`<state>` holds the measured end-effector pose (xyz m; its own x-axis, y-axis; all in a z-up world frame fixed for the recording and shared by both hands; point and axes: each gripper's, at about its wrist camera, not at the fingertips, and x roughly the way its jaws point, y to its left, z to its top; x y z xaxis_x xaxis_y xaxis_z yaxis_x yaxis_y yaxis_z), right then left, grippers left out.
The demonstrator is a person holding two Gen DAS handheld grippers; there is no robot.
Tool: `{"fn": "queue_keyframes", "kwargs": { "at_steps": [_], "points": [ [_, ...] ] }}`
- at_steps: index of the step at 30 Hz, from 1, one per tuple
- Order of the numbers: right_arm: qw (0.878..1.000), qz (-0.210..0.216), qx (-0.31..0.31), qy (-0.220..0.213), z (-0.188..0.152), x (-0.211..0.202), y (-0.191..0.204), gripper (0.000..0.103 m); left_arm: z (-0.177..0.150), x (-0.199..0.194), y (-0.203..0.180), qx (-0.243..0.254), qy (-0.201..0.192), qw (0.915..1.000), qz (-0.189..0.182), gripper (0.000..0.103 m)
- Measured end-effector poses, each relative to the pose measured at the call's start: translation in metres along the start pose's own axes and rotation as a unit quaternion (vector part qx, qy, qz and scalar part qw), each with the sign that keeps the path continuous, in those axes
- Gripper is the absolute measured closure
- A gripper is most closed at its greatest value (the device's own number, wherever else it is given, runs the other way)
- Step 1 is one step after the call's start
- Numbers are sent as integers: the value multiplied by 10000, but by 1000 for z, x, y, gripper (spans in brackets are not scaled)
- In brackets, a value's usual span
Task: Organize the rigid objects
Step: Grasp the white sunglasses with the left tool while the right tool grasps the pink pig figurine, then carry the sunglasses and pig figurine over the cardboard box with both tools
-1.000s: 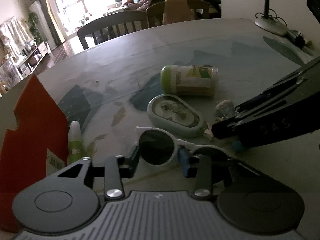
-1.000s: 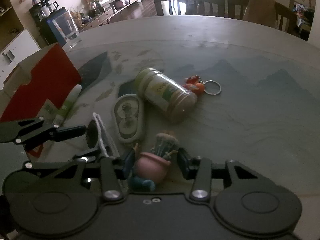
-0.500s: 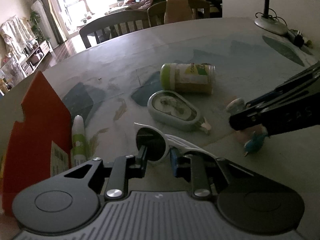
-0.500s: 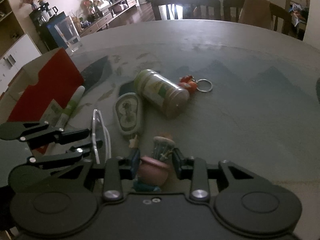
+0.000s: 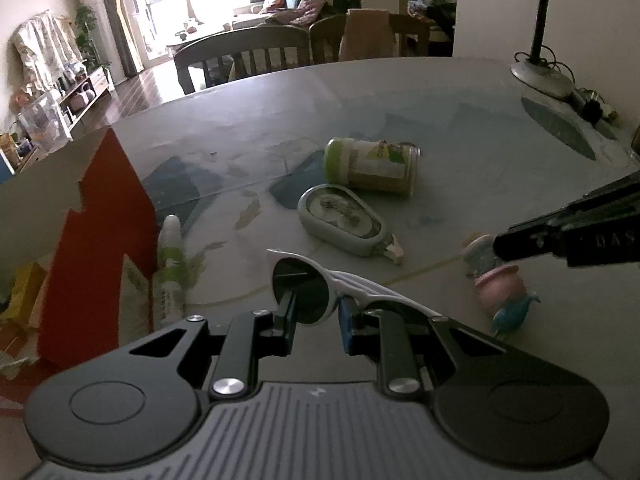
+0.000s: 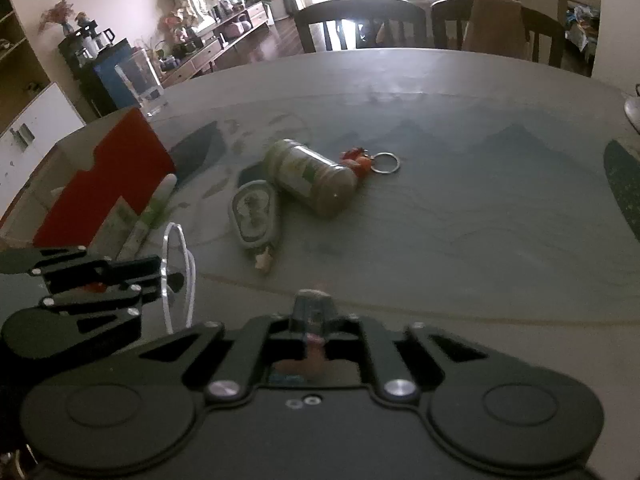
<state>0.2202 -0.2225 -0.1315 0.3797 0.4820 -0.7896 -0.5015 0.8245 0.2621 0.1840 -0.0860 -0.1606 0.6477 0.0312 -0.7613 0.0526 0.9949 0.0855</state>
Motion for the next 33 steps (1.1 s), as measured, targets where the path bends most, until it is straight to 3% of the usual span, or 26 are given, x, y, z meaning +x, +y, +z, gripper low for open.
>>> {"fn": "queue_keyframes", "kwargs": {
  "at_steps": [3,5,10,14,18,33],
  "points": [
    [10000,70,58,24,-3,-2,1,63,-2,-5,3,-48,-16,10000,22,82],
    [9999,68,77,53,-5,-2,3,41,-4,-8,4,-77,-30,10000,31,82],
    [9996,-162,31,244,-11,13,8,43,-6,-14,7,-105,-75,9999,52,82],
    [9990,-280,61,345,-15,22,8,58,-8,-18,7,-109,-93,9999,48,82],
    [9989,-329,36,337,-17,23,9,66,-9,-21,9,-125,-122,9998,42,82],
    [9992,-285,-254,82,-2,-20,41,67,3,-51,22,-146,-467,9988,-65,82]
  ]
}}
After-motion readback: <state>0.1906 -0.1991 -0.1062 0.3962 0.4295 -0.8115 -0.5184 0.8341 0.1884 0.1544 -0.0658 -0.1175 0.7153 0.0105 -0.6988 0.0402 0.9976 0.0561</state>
